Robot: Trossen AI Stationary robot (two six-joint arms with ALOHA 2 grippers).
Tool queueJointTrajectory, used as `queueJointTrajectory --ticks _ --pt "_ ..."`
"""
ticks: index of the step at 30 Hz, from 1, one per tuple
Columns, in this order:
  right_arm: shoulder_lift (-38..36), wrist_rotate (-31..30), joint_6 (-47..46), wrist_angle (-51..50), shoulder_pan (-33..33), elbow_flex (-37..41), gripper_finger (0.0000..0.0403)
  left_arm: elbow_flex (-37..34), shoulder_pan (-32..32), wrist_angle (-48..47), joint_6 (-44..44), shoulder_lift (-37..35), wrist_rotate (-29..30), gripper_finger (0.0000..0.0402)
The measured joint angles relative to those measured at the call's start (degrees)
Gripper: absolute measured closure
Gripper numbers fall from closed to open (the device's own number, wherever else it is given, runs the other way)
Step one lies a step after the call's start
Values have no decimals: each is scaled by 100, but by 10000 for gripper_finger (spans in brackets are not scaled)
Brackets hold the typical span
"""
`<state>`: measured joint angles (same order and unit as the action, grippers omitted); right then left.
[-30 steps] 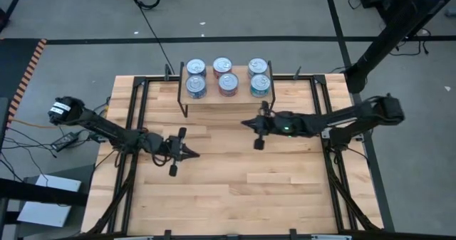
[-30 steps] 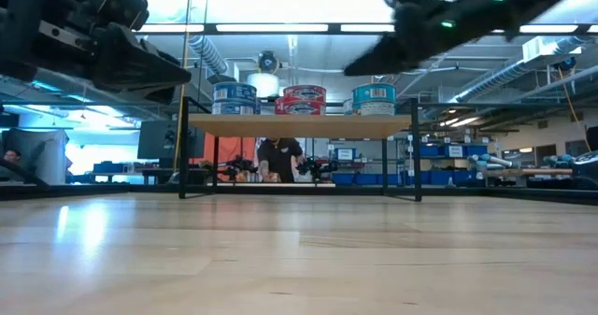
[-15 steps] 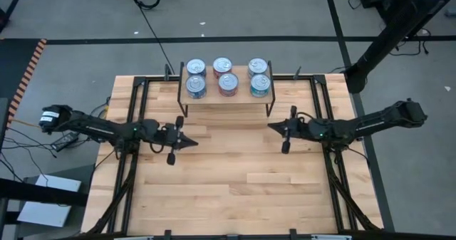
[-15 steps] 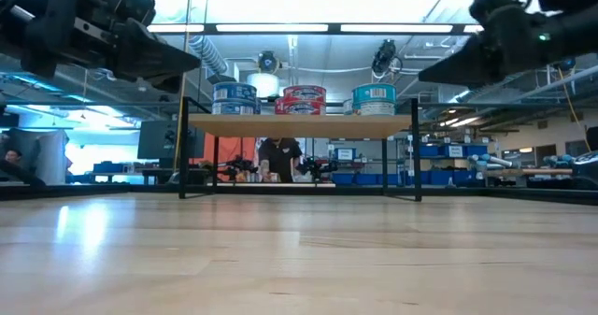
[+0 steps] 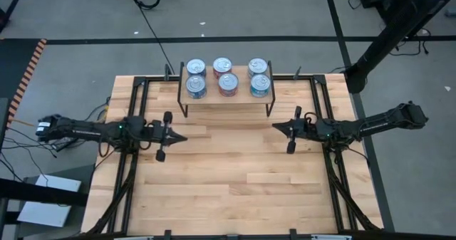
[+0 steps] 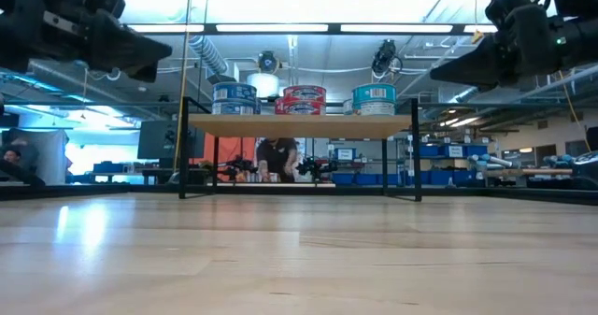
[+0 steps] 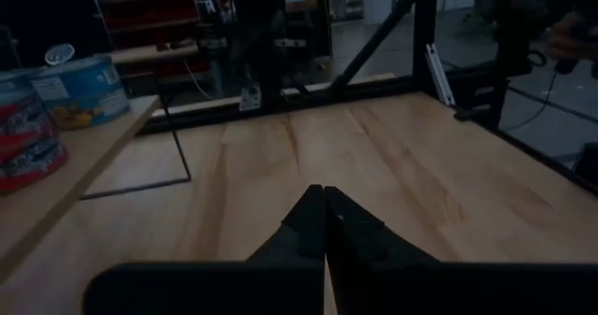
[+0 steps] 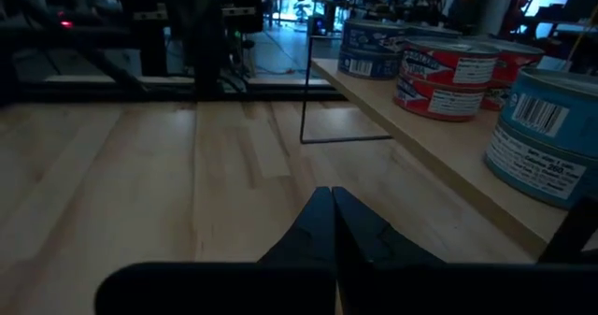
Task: Stack canned seafood by type on shelf
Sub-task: Return to Home Position
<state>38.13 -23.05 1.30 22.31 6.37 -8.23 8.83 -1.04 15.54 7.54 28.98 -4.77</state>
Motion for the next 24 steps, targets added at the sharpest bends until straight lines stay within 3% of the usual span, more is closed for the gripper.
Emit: queueJointTrajectory --ticks 8,14,24 --pt "12 20 -7 -46 3 0 402 -182 318 -566 88 -722 38 397" --pt "11 66 -285 -397 7 0 402 -183 629 -971 134 -1074 -336 397" --pt "-441 28 -285 0 4 527 402 -790 1119 -327 233 -1262 -531 396"
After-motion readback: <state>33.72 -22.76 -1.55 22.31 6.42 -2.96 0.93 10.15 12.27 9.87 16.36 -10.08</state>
